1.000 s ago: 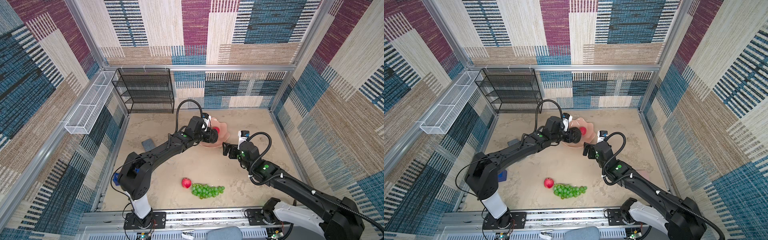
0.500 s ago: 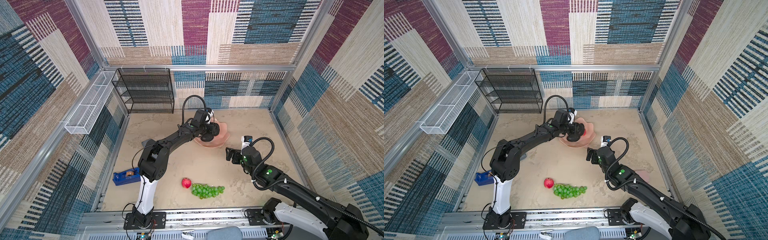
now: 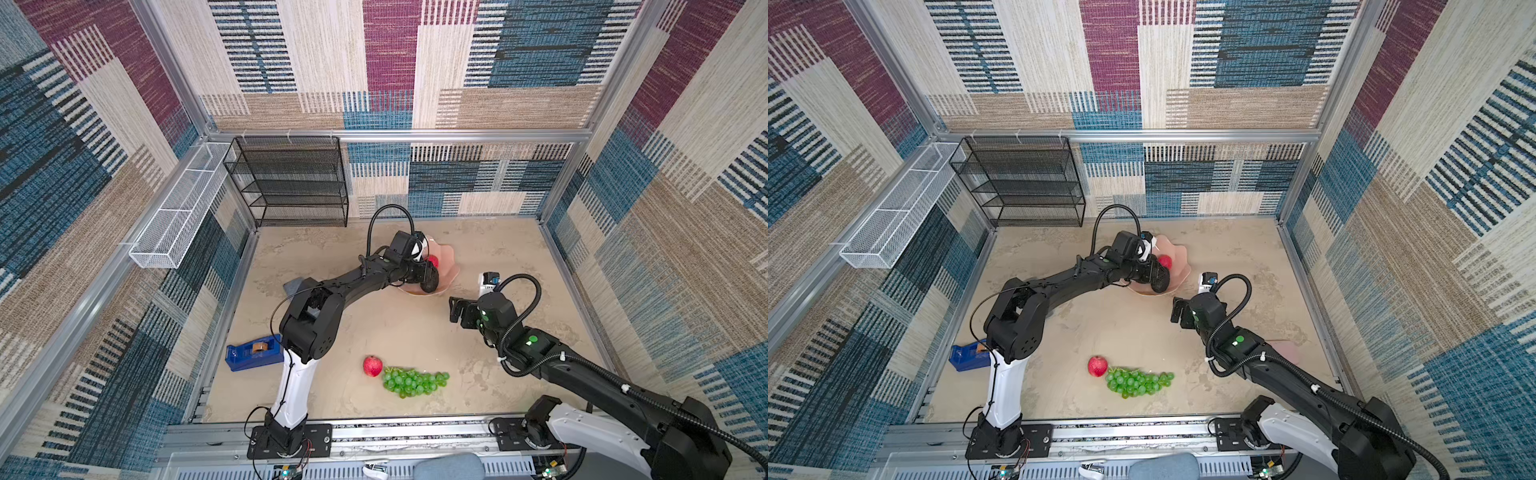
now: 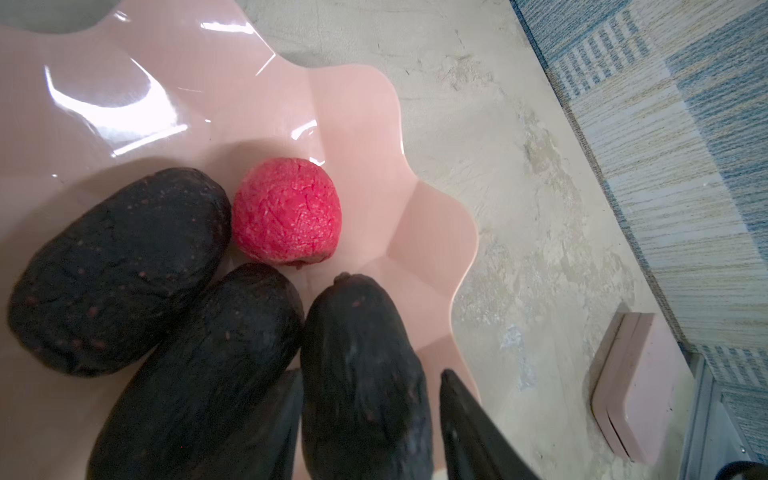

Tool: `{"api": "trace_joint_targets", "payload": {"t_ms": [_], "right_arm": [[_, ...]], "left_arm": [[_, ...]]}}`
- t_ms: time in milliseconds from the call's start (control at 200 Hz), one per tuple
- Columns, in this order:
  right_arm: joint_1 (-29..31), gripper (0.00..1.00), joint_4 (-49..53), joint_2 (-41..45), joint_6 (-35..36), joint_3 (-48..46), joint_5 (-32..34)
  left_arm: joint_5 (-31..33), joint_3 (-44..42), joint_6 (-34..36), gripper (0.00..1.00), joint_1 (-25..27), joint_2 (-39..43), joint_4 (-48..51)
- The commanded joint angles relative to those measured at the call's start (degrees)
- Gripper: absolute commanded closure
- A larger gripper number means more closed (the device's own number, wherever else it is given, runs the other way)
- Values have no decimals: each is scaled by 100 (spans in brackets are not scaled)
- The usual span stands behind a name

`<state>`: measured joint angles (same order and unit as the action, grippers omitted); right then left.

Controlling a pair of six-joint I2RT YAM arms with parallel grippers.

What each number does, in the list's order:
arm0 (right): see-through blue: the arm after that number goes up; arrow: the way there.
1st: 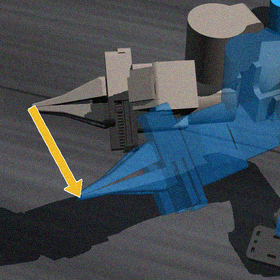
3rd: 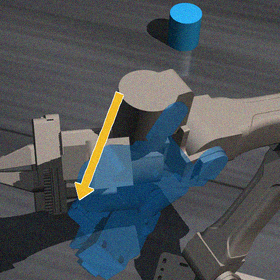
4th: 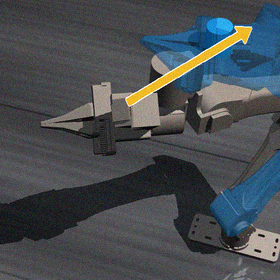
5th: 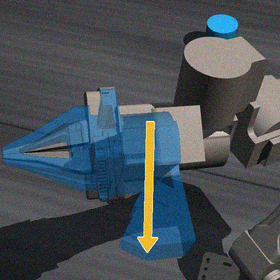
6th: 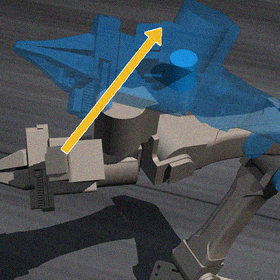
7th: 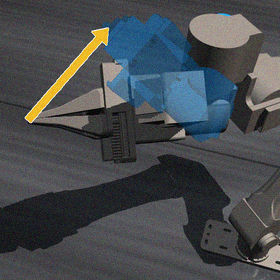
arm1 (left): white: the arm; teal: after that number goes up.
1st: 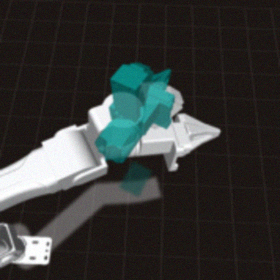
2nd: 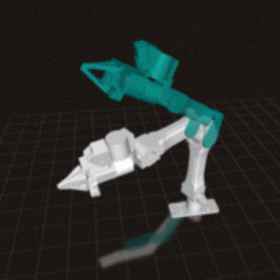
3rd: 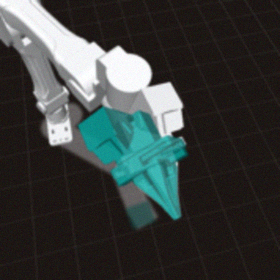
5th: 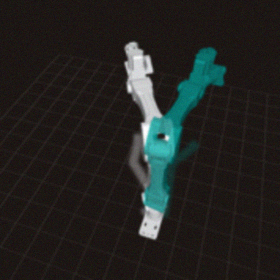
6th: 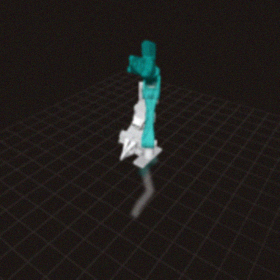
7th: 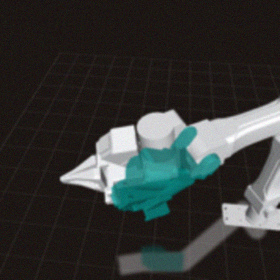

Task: Place and organize the fake fruits in the fruit bowl
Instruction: 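Reach the right gripper to the remaining red apple and grasp it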

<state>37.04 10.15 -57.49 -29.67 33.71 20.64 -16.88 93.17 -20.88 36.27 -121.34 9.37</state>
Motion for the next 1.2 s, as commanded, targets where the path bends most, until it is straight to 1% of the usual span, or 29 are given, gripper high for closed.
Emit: {"api": "trace_joint_targets", "payload": {"t_ms": [0, 130, 245, 311, 361, 401, 491, 581, 661, 776, 887, 962, 1082, 1192], "right_arm": [[-5, 0, -111, 7, 89, 78, 101], [-3, 0, -109, -44, 196, 139, 55], [5, 1, -245, -242, 675, 316, -488], [50, 3, -346, -470, 943, 421, -934], [198, 3, -422, -683, 1142, 492, -1189], [400, 4, -490, -868, 1297, 551, -1322], [1065, 4, -699, -1342, 1682, 691, -1520], [1583, 5, -846, -1784, 2006, 848, -1795], [1982, 5, -854, -2184, 2271, 1044, -1883], [2419, 6, -780, -2761, 2455, 1387, -1993], [2728, 7, -745, -3282, 2521, 1695, -2054], [2889, 8, -691, -3610, 2575, 1924, -2115], [3071, 10, -643, -4036, 2564, 2142, -2277], [3127, 13, -544, -4345, 2471, 2306, -2204]], "left_arm": [[-17, 151, 22, 37, -4, 100, 12], [73, 295, 82, 37, -10, 238, 124], [564, -213, 182, 37, -98, 927, -221], [943, -775, 207, 37, -211, 1544, -533], [1252, -1303, 195, 35, -355, 2070, -810], [1449, -1785, 148, 34, -492, 2497, -1023], [1797, -2916, -143, 31, -929, 3464, -1321], [1840, -4068, -608, 30, -1539, 4209, -1490], [1748, -4947, -963, 28, -2037, 4845, -1526], [1837, -5790, -1165, 26, -2371, 5647, -1396], [1941, -6167, -1244, 25, -2534, 6175, -1262], [1997, -6205, -1235, 24, -2611, 6388, -1133], [1993, -6181, -1153, 24, -2694, 6543, -1007], [1943, -6166, -1107, 23, -2763, 6579, -947]]}}
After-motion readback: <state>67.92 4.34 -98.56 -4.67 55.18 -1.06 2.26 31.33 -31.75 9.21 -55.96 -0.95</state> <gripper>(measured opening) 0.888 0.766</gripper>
